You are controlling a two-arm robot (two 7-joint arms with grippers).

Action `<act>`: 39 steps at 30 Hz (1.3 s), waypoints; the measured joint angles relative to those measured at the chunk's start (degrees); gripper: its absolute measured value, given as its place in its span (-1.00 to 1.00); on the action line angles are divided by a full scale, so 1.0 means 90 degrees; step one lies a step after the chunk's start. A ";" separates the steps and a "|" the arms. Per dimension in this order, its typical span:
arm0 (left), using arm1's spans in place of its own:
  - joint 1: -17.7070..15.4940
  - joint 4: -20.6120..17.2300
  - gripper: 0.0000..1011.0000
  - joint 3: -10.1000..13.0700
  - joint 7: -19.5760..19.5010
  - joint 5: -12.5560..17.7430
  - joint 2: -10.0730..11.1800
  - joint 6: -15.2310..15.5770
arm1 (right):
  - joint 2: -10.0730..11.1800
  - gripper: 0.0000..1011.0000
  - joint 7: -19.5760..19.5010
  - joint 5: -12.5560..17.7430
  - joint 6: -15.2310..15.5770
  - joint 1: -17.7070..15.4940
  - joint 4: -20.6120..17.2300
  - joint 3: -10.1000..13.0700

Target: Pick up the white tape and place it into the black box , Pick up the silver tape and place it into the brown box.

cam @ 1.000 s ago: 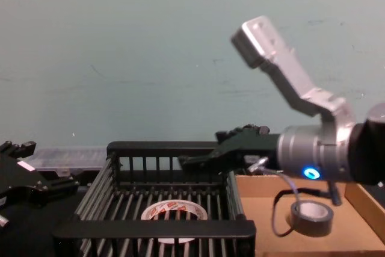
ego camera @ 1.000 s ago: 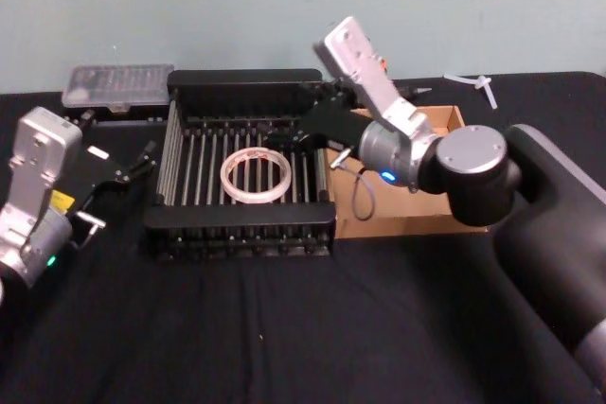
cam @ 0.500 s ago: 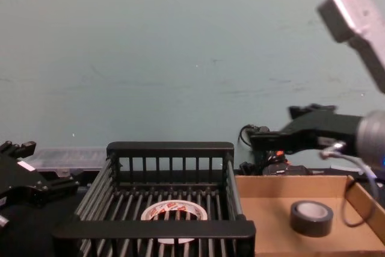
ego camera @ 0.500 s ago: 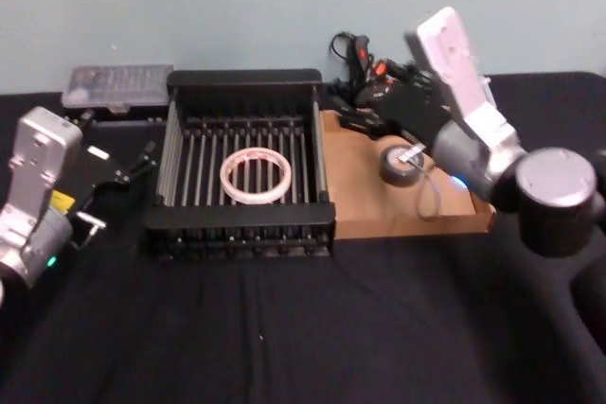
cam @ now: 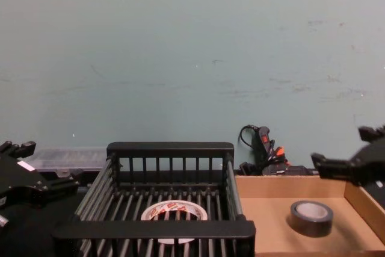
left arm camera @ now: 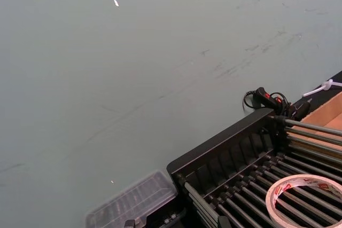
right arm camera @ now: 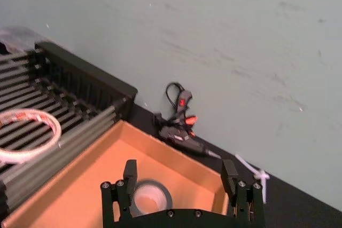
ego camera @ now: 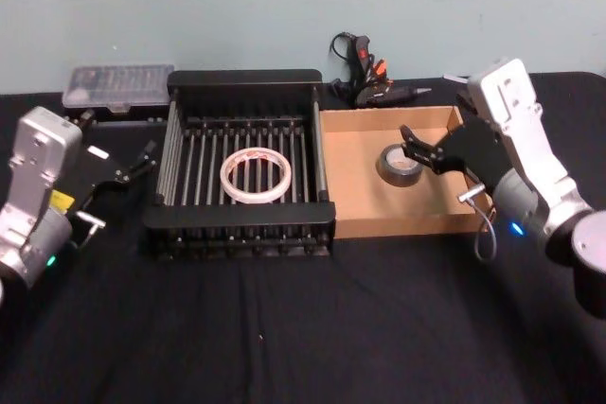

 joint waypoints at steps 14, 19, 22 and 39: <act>0.0000 0.0000 0.98 0.0000 0.0000 0.0000 0.0000 0.0000 | -0.0008 0.98 -0.0177 -0.0426 -0.0151 -0.0508 0.0020 0.0157; 0.0000 0.0000 0.98 0.0000 0.0000 0.0000 0.0000 0.0000 | -0.0065 0.98 -0.0170 -0.0534 -0.0152 -0.0540 0.0088 0.0200; 0.0000 0.0000 0.98 0.0000 0.0000 0.0000 0.0000 0.0000 | -0.0063 0.98 -0.0167 -0.0534 -0.0152 -0.0541 0.0090 0.0200; 0.0000 0.0000 0.98 0.0000 0.0000 0.0000 0.0000 0.0000 | -0.0053 0.98 -0.0161 -0.0520 -0.0149 -0.0540 0.0088 0.0188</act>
